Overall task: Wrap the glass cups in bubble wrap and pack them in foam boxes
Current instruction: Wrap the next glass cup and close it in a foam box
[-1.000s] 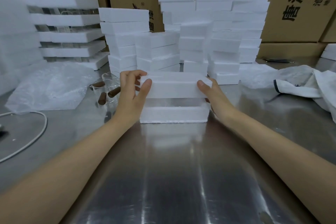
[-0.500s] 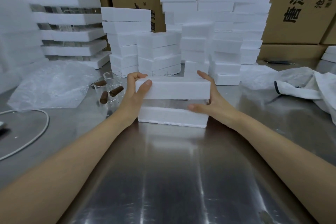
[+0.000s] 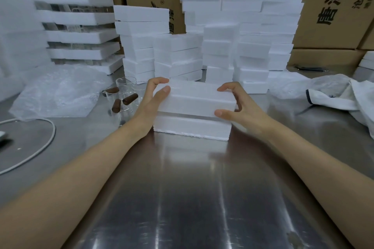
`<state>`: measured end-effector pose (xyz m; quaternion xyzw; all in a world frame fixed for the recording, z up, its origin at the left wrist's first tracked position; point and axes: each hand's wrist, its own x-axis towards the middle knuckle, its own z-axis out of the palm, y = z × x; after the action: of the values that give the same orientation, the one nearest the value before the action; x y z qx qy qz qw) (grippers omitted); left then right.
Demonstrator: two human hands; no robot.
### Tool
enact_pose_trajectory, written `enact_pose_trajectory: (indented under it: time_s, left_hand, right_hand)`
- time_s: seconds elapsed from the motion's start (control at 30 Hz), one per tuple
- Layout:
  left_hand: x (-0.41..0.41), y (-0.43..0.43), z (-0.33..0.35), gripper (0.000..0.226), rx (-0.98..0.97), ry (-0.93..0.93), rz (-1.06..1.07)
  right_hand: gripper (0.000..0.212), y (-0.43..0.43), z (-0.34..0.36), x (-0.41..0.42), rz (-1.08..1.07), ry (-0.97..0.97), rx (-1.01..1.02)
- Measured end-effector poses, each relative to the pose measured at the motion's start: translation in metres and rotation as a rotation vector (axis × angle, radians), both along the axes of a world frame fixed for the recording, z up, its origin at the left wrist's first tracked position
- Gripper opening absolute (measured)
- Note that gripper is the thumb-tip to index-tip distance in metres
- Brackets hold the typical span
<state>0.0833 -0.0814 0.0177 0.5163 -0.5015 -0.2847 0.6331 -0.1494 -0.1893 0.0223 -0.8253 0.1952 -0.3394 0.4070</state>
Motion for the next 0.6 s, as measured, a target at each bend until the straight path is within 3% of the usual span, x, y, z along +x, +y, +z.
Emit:
enact_pose_trajectory:
  time_s: [0.4,0.6]
  left_hand:
    - [0.003,-0.006,-0.002,0.018,0.126,-0.072,0.074]
    - [0.004,-0.008,-0.003,0.028,0.141,-0.161,0.104]
  right_hand:
    - [0.055,-0.001,0.001,0.001,-0.01,0.136,-0.057]
    - [0.068,-0.011,0.004,-0.002,0.006,0.241,-0.08]
